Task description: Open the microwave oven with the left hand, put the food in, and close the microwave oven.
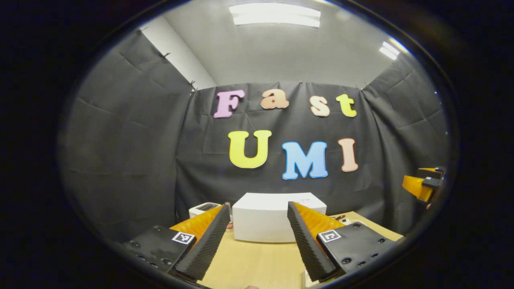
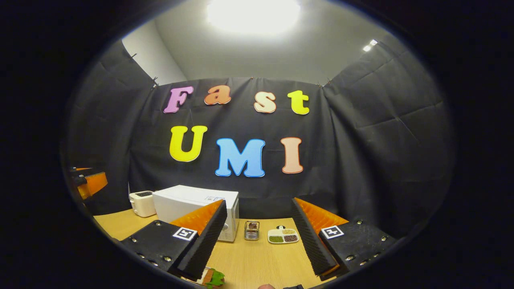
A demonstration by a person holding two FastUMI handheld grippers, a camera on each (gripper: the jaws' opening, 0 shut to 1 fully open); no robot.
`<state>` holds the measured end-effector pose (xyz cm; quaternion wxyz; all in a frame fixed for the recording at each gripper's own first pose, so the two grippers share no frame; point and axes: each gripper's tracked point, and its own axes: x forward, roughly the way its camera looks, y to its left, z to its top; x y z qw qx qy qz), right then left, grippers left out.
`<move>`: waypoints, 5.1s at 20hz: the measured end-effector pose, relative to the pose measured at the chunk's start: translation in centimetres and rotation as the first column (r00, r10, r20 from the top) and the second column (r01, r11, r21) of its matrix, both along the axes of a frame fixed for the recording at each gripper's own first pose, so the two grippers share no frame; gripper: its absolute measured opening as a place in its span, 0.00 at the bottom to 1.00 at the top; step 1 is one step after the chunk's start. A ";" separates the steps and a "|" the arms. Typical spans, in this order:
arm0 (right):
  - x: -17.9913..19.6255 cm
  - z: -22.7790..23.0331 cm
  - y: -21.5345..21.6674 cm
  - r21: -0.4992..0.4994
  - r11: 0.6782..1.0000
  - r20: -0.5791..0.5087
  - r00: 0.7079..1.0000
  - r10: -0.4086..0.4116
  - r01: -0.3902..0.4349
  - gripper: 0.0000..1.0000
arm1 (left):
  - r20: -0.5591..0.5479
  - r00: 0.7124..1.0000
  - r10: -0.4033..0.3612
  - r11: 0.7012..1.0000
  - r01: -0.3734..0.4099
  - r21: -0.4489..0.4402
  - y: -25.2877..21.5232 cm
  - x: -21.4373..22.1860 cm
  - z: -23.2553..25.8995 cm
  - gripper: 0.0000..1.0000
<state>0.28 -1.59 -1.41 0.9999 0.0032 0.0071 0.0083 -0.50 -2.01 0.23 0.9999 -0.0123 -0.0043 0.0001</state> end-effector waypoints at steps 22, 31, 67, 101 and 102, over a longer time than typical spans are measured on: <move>4.1 -0.8 -1.6 0.058 0.998 -0.010 1.000 -0.020 0.020 0.96 | 0.045 0.985 -0.164 0.986 0.162 0.047 -10.8 13.8 -3.2 0.96; 6.0 -1.6 -3.4 0.003 0.986 -0.058 0.984 -0.167 0.168 0.96 | -0.065 0.969 -0.240 0.971 0.241 0.004 -15.2 24.9 -12.2 0.96; 1.4 -5.4 -6.2 -0.083 0.937 -0.189 0.918 -0.350 0.340 0.96 | -0.399 0.855 -0.332 0.935 0.354 -0.019 -22.8 33.1 -29.7 0.14; -1.2 -4.4 -3.9 0.083 0.995 -0.124 0.990 0.070 -0.060 0.96 | -0.450 0.892 -0.048 0.992 0.093 0.079 -4.0 11.9 -27.5 0.11; -1.0 -4.4 -3.3 0.081 0.994 -0.120 0.990 0.080 -0.070 0.96 | -0.451 0.892 -0.037 0.993 0.082 0.082 -2.8 11.3 -27.4 0.11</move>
